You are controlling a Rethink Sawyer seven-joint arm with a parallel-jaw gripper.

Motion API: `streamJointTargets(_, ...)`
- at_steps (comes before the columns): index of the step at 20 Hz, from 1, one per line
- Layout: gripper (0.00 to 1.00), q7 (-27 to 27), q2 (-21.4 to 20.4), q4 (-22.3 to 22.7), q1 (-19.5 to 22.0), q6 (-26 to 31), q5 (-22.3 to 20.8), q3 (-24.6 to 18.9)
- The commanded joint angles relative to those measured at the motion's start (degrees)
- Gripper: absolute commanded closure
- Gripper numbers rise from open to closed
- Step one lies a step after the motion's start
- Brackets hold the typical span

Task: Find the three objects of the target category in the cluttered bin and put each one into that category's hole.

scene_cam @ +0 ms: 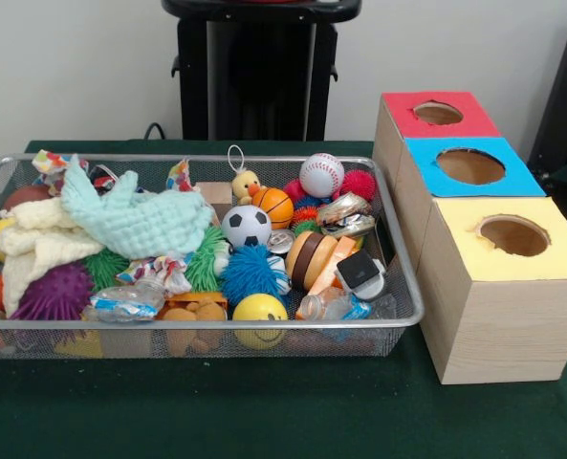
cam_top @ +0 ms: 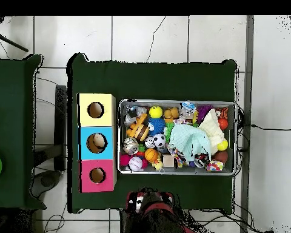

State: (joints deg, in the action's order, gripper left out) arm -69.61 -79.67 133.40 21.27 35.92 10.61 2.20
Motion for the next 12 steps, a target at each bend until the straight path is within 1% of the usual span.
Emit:
streamJointTargets(1, 1.00, 19.07, 3.27, 7.43, 4.42, -1.70, 0.02, -10.00)
streamJointTargets(2, 1.00, 19.36, 2.67, 8.10, 4.87, -2.71, 0.03, -10.57)
streamJointTargets(6, 1.00, 19.08, 0.79, 9.68, 6.07, -2.33, -0.69, -11.61)
streamJointTargets(7, 1.00, 17.27, 1.17, 9.13, 6.72, -2.59, -4.08, -11.56)
streamJointTargets(8, 1.00, 14.09, 2.18, 8.17, 7.01, -2.08, -8.67, -10.73)
streamJointTargets(10, 1.00, 12.43, 3.49, 9.21, 7.99, -3.86, -10.72, -10.94)
streamJointTargets(11, 1.00, 9.57, 4.70, 9.22, 7.93, -5.04, -12.78, -10.75)
streamJointTargets(12, 1.00, 5.41, 6.78, 8.20, 7.20, -6.65, -16.55, -9.98)
